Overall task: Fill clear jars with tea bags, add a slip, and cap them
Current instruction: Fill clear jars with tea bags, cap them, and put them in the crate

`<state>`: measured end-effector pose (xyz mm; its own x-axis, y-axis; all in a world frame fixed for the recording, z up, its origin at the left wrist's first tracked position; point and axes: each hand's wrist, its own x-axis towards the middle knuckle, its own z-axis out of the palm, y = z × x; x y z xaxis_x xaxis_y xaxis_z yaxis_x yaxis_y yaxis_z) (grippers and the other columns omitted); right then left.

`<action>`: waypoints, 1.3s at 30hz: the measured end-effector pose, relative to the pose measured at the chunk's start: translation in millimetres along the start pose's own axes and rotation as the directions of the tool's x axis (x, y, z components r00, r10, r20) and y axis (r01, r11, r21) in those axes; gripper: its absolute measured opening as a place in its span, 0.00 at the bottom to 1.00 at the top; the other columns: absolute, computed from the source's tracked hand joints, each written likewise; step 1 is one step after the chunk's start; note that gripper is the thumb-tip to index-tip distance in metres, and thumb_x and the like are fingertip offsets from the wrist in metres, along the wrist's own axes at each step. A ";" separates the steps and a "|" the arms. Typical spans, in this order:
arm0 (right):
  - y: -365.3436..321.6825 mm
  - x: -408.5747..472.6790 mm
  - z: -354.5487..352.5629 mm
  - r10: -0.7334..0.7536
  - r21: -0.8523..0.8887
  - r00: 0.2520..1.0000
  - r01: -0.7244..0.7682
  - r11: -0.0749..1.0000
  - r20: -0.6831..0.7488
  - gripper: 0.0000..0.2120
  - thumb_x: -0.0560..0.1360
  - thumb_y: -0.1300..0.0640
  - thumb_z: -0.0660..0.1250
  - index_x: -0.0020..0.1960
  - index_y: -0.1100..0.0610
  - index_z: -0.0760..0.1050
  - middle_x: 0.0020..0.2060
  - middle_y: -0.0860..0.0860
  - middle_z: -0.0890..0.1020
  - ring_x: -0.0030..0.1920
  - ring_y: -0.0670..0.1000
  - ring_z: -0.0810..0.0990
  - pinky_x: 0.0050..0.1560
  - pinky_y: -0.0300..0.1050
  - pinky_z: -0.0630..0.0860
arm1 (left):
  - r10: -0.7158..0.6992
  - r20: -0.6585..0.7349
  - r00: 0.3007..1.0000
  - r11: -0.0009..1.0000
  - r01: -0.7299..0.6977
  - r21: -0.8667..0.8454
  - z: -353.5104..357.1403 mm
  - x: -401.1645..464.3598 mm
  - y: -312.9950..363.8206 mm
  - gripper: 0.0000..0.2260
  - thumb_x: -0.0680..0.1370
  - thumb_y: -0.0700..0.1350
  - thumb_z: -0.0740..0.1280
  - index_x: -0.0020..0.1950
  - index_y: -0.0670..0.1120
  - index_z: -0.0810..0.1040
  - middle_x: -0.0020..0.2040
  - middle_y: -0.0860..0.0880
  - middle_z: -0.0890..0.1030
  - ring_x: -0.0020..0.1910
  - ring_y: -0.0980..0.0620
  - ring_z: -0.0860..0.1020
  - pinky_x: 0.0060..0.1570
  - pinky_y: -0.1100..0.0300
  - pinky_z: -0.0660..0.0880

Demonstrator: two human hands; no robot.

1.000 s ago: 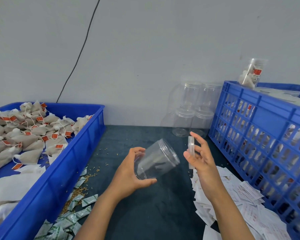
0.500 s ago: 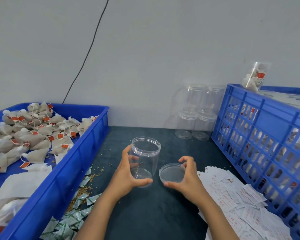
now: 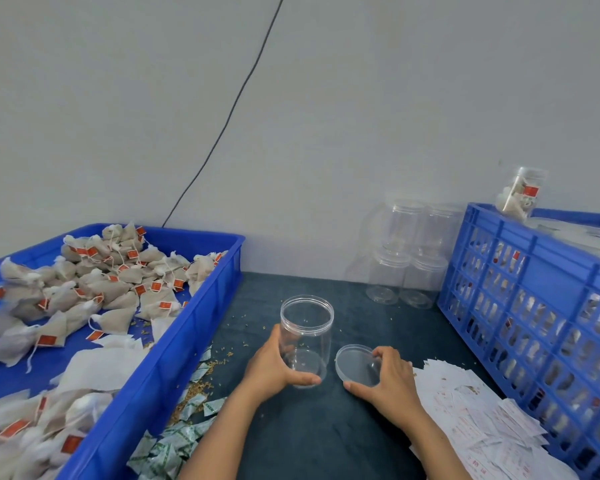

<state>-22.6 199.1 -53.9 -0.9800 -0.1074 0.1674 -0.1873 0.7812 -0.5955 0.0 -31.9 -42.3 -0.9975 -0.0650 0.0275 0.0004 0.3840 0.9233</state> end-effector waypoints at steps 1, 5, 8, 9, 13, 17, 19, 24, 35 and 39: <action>-2.0 1.5 -2.5 0.003 -0.059 0.999 0.000 0.998 0.039 0.31 0.65 0.36 0.73 0.58 0.49 0.64 0.58 0.46 0.69 0.58 0.50 0.66 0.61 0.44 0.65 | -0.018 0.030 0.999 1.000 0.018 -0.006 -2.3 0.0 1.9 0.40 0.54 0.49 0.85 0.59 0.62 0.66 0.60 0.64 0.75 0.61 0.61 0.75 0.63 0.61 0.73; -18.4 12.6 -27.7 0.096 -0.280 0.952 -0.011 0.960 0.291 0.34 0.66 0.36 0.72 0.65 0.49 0.65 0.65 0.49 0.67 0.67 0.53 0.66 0.68 0.48 0.62 | -0.108 0.173 0.979 0.994 0.104 0.036 -15.4 -4.5 12.0 0.46 0.59 0.43 0.84 0.71 0.51 0.63 0.69 0.52 0.73 0.67 0.55 0.71 0.70 0.57 0.67; -37.3 22.6 -56.4 0.118 -0.219 0.902 -0.027 0.975 0.414 0.32 0.70 0.43 0.73 0.68 0.49 0.65 0.67 0.49 0.68 0.64 0.52 0.70 0.60 0.46 0.69 | -0.222 0.277 0.935 0.947 0.140 0.289 -31.3 -8.2 34.8 0.52 0.63 0.43 0.82 0.77 0.50 0.50 0.73 0.49 0.68 0.71 0.50 0.67 0.71 0.55 0.64; -47.0 26.0 -65.8 0.082 -0.153 0.905 -0.019 0.988 0.417 0.28 0.72 0.47 0.72 0.68 0.50 0.66 0.67 0.50 0.70 0.62 0.51 0.72 0.56 0.43 0.71 | -0.267 0.270 0.925 0.908 0.148 0.391 -37.2 -7.9 45.5 0.54 0.65 0.44 0.81 0.78 0.51 0.45 0.74 0.48 0.67 0.71 0.48 0.67 0.70 0.53 0.64; -102.2 38.5 -93.9 -0.071 0.103 0.976 0.050 0.993 0.207 0.10 0.77 0.60 0.66 0.58 0.53 0.75 0.58 0.53 0.78 0.57 0.51 0.77 0.52 0.43 0.72 | -0.283 0.127 0.951 0.781 0.152 0.606 -61.3 -2.7 92.7 0.38 0.73 0.41 0.74 0.76 0.48 0.55 0.69 0.43 0.71 0.62 0.43 0.75 0.56 0.50 0.75; -165.5 40.8 -97.1 -0.145 0.389 0.988 0.111 0.915 0.060 0.08 0.78 0.67 0.62 0.52 0.59 0.77 0.51 0.56 0.81 0.52 0.53 0.78 0.54 0.47 0.74 | -0.144 0.046 0.989 0.854 0.100 0.511 -91.9 5.2 128.6 0.21 0.77 0.37 0.68 0.69 0.41 0.71 0.65 0.42 0.76 0.55 0.45 0.78 0.52 0.57 0.75; -194.4 39.4 -89.2 -0.163 0.550 0.985 0.104 0.829 0.059 0.09 0.77 0.70 0.60 0.50 0.61 0.77 0.48 0.58 0.81 0.48 0.54 0.79 0.48 0.44 0.76 | -0.138 0.032 0.990 0.949 0.123 0.292 -113.9 4.1 135.3 0.16 0.78 0.35 0.65 0.66 0.40 0.73 0.60 0.41 0.79 0.45 0.49 0.79 0.43 0.61 0.76; -253.7 36.9 -45.1 -0.213 0.774 0.960 -0.005 0.633 0.181 0.12 0.77 0.72 0.57 0.46 0.61 0.76 0.41 0.55 0.82 0.42 0.52 0.82 0.43 0.42 0.80 | -0.138 -0.153 0.978 0.990 0.143 0.021 -175.3 -2.1 110.1 0.08 0.79 0.37 0.66 0.58 0.41 0.78 0.48 0.46 0.82 0.38 0.54 0.80 0.36 0.64 0.76; -315.8 90.2 81.4 -0.279 0.601 0.928 0.080 0.795 0.246 0.14 0.77 0.71 0.55 0.53 0.59 0.75 0.47 0.52 0.80 0.51 0.51 0.79 0.56 0.46 0.78 | -0.225 -0.420 0.879 0.892 0.360 0.275 -258.1 26.4 -12.6 0.12 0.76 0.35 0.64 0.58 0.45 0.76 0.58 0.45 0.79 0.54 0.47 0.79 0.55 0.51 0.78; -326.1 118.7 110.3 -0.307 0.508 0.910 0.132 0.851 0.278 0.14 0.77 0.70 0.55 0.53 0.57 0.74 0.49 0.51 0.79 0.51 0.48 0.78 0.50 0.38 0.76 | -0.113 -0.502 0.857 0.754 0.403 0.519 -281.2 40.9 -44.8 0.17 0.77 0.38 0.65 0.64 0.49 0.72 0.63 0.48 0.76 0.59 0.49 0.76 0.55 0.55 0.76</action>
<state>-85.1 -136.2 73.5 -0.8533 -0.5083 0.1164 -0.3225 0.3389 -0.8838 -21.0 -310.8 25.1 -0.8198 -0.5617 0.1113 -0.4387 0.7410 0.5084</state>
